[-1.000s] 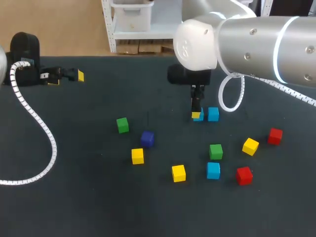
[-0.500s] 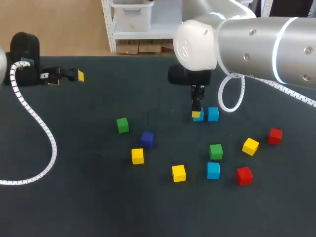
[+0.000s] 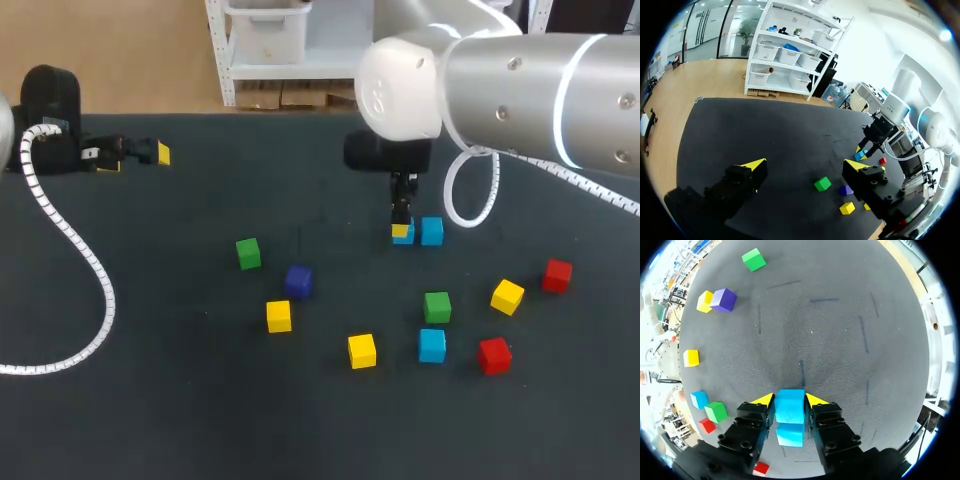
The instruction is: Place the blue cubes, place green cubes on the blue cubes, place the yellow cubes on the green cubes, then place the red cubes on the yellow cubes, and place purple cube on the red cubes.
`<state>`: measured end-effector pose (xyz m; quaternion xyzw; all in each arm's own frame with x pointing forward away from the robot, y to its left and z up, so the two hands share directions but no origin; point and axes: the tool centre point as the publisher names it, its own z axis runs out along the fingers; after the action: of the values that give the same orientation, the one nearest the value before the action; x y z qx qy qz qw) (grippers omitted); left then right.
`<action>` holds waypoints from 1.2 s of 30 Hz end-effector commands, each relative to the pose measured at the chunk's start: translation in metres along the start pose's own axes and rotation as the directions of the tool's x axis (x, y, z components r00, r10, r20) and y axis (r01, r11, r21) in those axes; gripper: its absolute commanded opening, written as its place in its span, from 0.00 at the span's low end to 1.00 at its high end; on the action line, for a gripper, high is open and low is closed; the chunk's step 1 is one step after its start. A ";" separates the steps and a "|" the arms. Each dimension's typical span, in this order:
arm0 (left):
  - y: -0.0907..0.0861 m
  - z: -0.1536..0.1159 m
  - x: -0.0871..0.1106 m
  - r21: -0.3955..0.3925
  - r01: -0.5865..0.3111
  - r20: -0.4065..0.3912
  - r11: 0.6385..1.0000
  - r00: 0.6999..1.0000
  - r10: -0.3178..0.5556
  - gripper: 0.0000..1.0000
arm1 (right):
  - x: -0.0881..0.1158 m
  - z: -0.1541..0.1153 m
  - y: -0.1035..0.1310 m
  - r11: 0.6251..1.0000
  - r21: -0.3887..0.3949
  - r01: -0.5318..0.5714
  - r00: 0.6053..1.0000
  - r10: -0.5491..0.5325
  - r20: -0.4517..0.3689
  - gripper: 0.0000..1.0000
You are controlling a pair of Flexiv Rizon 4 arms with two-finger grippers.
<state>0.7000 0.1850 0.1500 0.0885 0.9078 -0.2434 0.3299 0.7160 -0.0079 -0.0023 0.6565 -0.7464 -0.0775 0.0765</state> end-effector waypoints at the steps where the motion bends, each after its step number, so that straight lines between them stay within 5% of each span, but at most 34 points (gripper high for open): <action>1: 0.000 0.000 0.000 0.000 0.000 0.000 1.000 1.000 0.000 1.00 | 0.000 0.000 -0.002 1.000 -0.011 -0.007 1.000 0.007 -0.001 0.22; 24: 0.000 0.000 0.000 0.000 0.000 0.000 1.000 1.000 0.000 1.00 | 0.001 0.001 -0.004 1.000 -0.014 0.017 1.000 -0.017 0.000 0.28; 27: 0.000 0.000 0.000 0.000 0.000 0.000 1.000 1.000 0.000 1.00 | 0.001 0.001 -0.003 1.000 -0.014 0.019 1.000 -0.019 0.000 0.43; 29: 0.000 0.000 0.000 0.000 0.000 0.000 1.000 1.000 0.000 1.00 | 0.001 0.001 -0.003 1.000 -0.014 0.021 1.000 -0.021 0.000 1.00; 36: 0.000 0.000 0.000 0.000 0.000 0.000 1.000 1.000 0.000 1.00 | 0.001 -0.002 -0.001 1.000 -0.008 0.021 1.000 -0.021 0.002 1.00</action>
<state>0.7000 0.1850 0.1500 0.0885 0.9078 -0.2434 0.3299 0.7174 -0.0090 -0.0027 0.6639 -0.7393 -0.0814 0.0773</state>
